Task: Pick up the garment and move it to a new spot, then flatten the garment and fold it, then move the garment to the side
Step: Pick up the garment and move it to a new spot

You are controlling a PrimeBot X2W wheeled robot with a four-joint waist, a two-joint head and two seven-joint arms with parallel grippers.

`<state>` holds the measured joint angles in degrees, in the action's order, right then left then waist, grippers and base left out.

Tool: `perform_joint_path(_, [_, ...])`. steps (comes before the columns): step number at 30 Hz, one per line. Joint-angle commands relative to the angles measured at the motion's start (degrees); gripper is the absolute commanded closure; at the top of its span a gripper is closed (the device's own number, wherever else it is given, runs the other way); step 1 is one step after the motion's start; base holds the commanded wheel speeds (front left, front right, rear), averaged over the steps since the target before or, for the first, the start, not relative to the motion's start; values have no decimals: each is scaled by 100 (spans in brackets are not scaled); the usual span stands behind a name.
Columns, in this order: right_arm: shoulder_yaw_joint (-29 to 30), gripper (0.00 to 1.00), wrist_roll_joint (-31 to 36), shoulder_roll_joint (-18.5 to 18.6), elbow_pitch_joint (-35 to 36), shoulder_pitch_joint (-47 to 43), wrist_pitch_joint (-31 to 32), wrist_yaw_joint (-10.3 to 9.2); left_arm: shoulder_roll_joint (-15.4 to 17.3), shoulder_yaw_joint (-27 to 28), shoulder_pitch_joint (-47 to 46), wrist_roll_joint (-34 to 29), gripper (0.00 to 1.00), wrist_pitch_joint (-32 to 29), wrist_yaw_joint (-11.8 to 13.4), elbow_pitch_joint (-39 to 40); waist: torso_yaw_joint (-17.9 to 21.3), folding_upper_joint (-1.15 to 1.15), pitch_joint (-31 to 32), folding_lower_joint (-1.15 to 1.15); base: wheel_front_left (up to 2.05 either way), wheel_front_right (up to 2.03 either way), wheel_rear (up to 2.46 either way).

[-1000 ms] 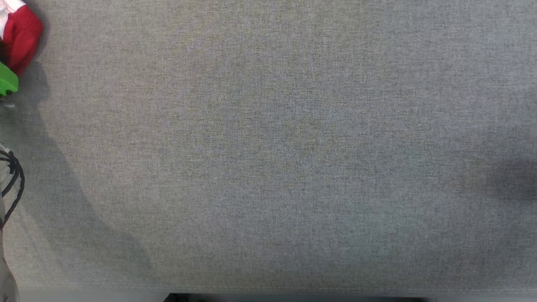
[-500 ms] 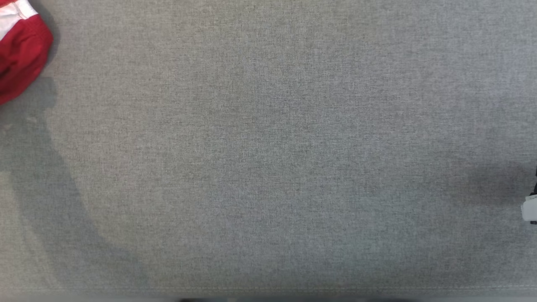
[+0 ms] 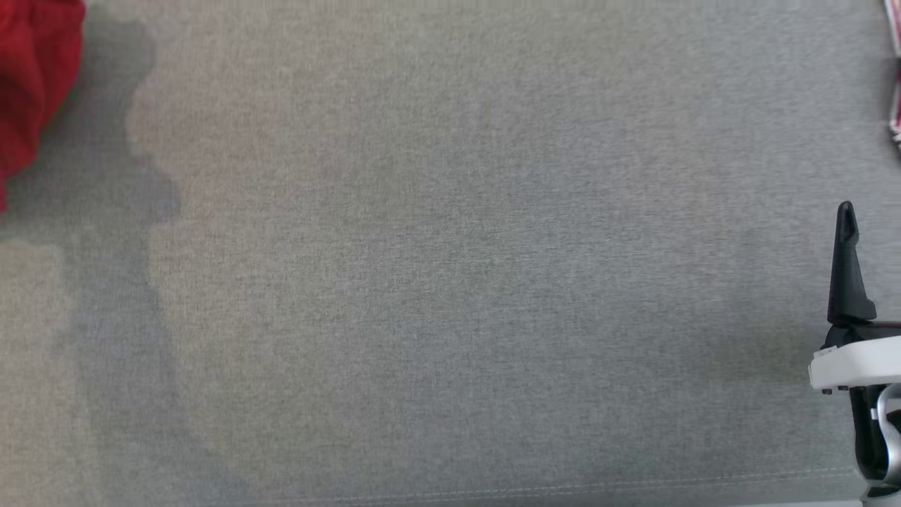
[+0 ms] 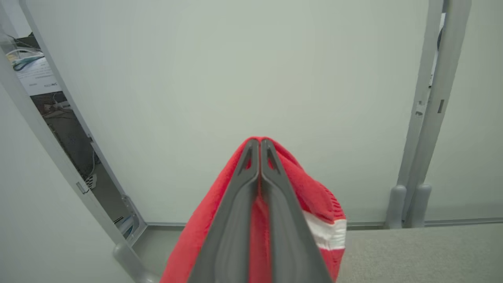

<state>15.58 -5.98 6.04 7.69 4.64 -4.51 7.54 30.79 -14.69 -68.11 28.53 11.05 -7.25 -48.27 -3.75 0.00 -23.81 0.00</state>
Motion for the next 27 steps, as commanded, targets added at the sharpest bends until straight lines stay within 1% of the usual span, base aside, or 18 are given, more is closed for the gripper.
perform_joint_path(1, [9, 0, -37, -34, -84, -83, -81, -11, 40, -48, -130, -58, 100, -54, 28, 210, 333, 0, 419, 0, 0, 0, 0])
perform_joint_path(7, [-82, 0, -98, -123, -398, -48, -278, -11, -85, -302, -233, -214, 100, -498, 181, 1361, 740, 0, 628, 0, 0, 0, 0])
perform_joint_path(12, [-130, 0, -130, -183, -600, -36, -423, -11, -312, -555, 109, -236, 100, -874, 313, 2261, 1105, 0, 717, 0, 0, 0, 0])
perform_joint_path(16, [-177, 0, -154, -227, -730, -47, -517, -11, -564, -762, 633, -186, 100, -1021, 502, 2881, 1388, 0, 774, 0, 0, 0, 0])
perform_joint_path(18, [-175, 0, -177, -246, -790, -72, -560, -12, -730, -915, 1041, -151, 100, -1058, 608, 3167, 1489, 0, 784, 0, 0, 0, 0])
perform_joint_path(23, [-167, 0, -205, -270, -889, -94, -646, -12, -1106, -1295, 1884, -187, 100, -1009, 822, 3620, 1594, 0, 782, 0, 0, 0, 0])
perform_joint_path(27, [-188, 0, -219, -284, -968, -87, -699, -12, -1469, -1649, 2565, -116, 100, -902, 937, 3771, 1601, 0, 776, 0, 0, 0, 0])
